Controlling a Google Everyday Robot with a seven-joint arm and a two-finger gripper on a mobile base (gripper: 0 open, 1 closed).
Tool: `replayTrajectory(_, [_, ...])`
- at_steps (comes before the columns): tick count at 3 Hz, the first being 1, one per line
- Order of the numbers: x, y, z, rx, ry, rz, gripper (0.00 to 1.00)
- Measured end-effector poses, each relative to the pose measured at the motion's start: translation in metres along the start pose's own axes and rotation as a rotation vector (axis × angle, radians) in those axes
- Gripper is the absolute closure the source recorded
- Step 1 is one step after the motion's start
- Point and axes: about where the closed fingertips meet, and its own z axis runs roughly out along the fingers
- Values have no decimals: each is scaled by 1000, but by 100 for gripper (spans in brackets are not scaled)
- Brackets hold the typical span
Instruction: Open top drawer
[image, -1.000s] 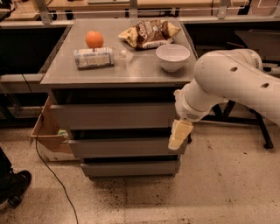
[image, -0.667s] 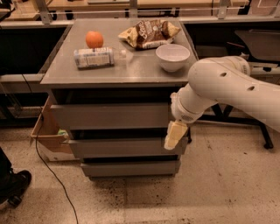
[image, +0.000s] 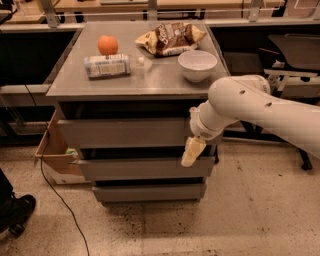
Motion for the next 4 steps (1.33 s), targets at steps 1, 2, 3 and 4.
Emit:
replayTrajectory(1, [-1,-13,20,9,-26,-1,0])
replayTrajectory(2, [-4,-24,38,13,-49,-15,0])
replayTrajectory(3, [-3,-32,54,12,-77,-12,2])
replayTrajectory(4, [-1,-35,62,12,-94,-5,25])
